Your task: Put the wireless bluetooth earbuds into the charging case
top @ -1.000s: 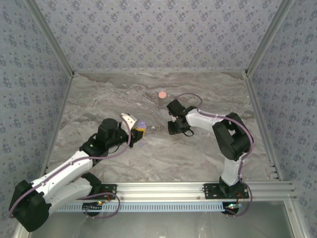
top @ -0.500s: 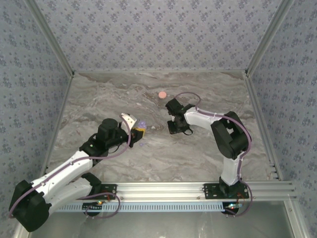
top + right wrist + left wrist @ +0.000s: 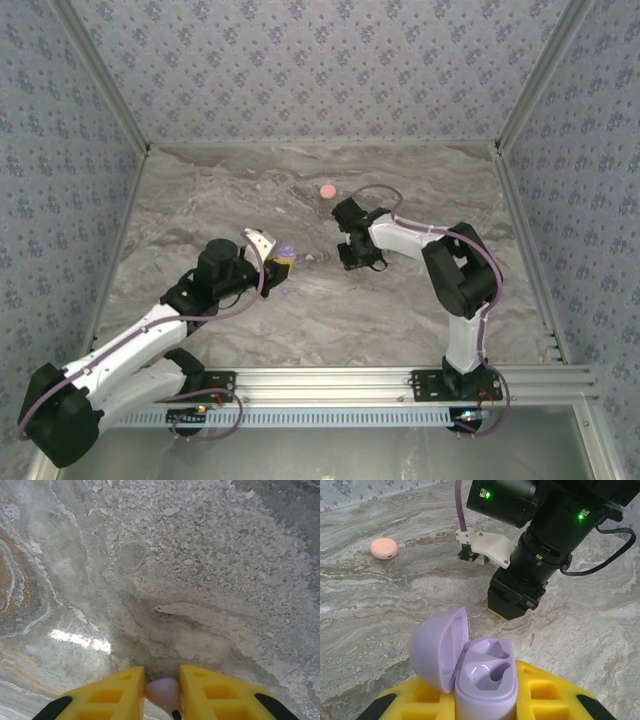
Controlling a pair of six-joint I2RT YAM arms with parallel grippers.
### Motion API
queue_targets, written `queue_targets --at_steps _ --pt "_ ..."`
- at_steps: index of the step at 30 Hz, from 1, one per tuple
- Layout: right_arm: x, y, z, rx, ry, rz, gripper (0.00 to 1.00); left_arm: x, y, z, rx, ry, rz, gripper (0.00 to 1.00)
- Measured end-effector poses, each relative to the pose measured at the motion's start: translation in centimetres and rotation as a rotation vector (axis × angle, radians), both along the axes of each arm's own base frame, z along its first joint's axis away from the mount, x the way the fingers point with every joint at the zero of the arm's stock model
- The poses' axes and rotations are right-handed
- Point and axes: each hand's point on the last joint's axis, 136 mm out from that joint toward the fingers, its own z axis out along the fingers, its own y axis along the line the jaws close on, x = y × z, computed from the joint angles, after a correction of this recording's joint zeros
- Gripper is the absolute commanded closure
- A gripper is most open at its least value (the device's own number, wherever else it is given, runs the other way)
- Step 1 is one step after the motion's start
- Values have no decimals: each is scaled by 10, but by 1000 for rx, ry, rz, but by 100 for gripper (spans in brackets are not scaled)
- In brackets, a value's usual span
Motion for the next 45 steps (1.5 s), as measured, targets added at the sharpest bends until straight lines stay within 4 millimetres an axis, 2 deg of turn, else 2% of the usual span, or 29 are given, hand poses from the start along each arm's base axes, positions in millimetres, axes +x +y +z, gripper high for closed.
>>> queue_targets --at_steps 10,16,21,28,32,38,45 --pt "0 0 1 -16 -10 12 81 0 0 0 -1 1 -1 84" --pt "0 1 1 -6 -15 12 81 4 -11 -5 -25 28 -12 84" --pt "0 -1 2 47 -26 7 81 12 -27 -22 -43 74 -21 83" --pt "-3 -4 4 183 -28 -10 81 17 -43 -57 -60 101 -32 83" --pt "-7 -7 8 253 -23 -20 81 19 -49 -64 -81 84 -41 83" --pt "-5 -5 33 367 -73 -13 80 24 -59 -62 -114 39 -56 82" --pt "0 11 87 511 -191 42 80 26 -68 -60 -143 0 -70 81"
